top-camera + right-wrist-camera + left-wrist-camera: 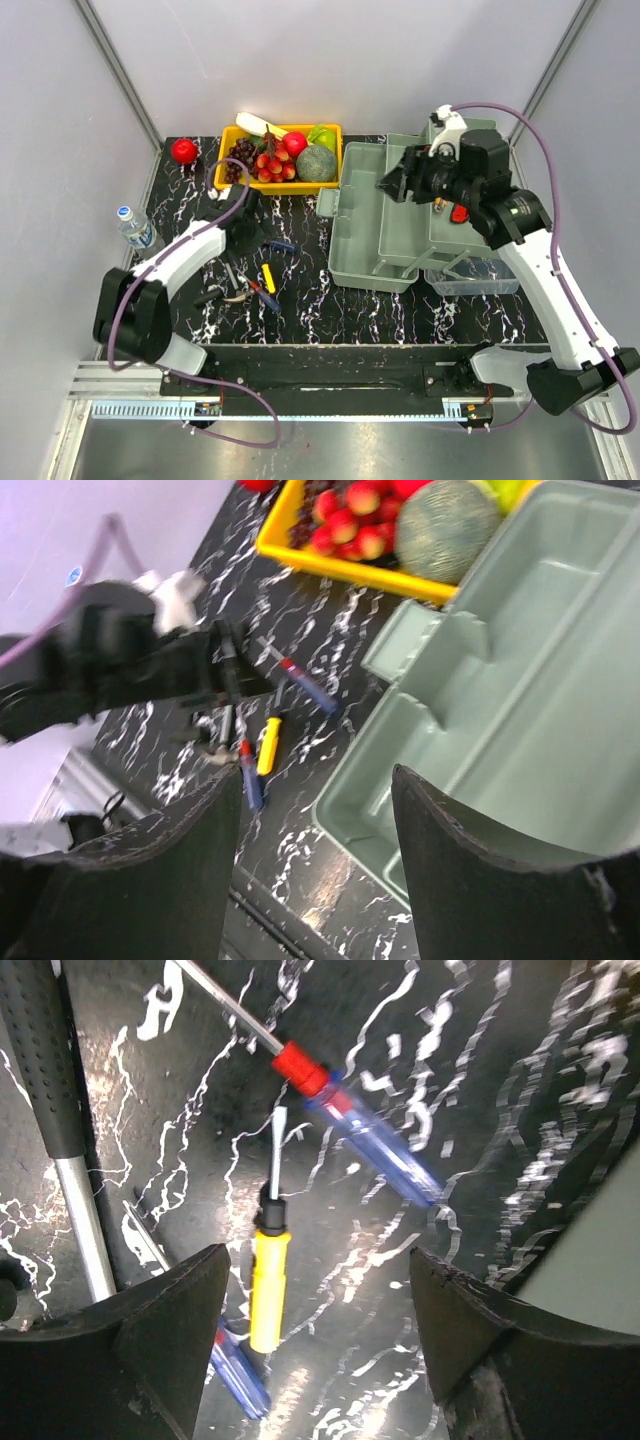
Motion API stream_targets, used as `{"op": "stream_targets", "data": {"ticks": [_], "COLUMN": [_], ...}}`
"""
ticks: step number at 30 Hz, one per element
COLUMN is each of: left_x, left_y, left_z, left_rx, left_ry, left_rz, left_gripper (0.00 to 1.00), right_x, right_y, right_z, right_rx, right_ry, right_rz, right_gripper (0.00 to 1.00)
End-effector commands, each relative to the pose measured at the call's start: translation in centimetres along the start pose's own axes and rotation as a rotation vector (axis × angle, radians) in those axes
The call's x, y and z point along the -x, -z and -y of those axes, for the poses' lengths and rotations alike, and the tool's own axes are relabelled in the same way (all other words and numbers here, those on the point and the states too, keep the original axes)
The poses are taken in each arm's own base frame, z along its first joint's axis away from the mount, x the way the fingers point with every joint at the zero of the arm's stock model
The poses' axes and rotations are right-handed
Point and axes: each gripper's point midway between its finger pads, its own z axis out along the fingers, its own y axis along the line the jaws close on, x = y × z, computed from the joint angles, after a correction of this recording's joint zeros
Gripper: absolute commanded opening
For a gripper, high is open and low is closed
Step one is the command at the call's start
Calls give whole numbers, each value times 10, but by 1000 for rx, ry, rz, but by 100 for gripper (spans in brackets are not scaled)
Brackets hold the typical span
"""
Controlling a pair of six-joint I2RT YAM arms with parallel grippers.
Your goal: Pack the tool kit
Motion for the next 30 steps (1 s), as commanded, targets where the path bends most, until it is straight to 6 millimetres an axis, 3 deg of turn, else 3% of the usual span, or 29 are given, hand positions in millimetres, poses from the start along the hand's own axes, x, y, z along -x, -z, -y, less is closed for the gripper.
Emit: {"op": "stream_targets", "data": {"ticks": [1, 4, 13, 19, 23, 27, 30], "left_x": [-19, -26, -41, -36, -12, 26, 52], "left_y": [-34, -51, -75, -74, -60, -24, 17], "left_z": [-4, -6, -23, -23, -11, 20, 57], "left_rx": [22, 45, 139, 141, 117, 20, -142], "left_ry": [-31, -43, -51, -74, -114, -147, -179], "left_rz": [-66, -97, -147, -125, -63, 29, 89], "left_gripper": [71, 63, 52, 27, 1, 0, 0], "right_x": [8, 15, 12, 10, 10, 10, 7], "right_y": [-7, -7, -7, -10, -14, -18, -24], "right_z": [-36, -31, -16, -11, -7, -8, -19], "right_rx": [133, 100, 23, 3, -14, -4, 67], "right_ry": [64, 73, 79, 85, 95, 102, 105], "right_rz": [23, 47, 59, 52, 44, 34, 12], "right_gripper": [66, 66, 69, 70, 72, 74, 79]}}
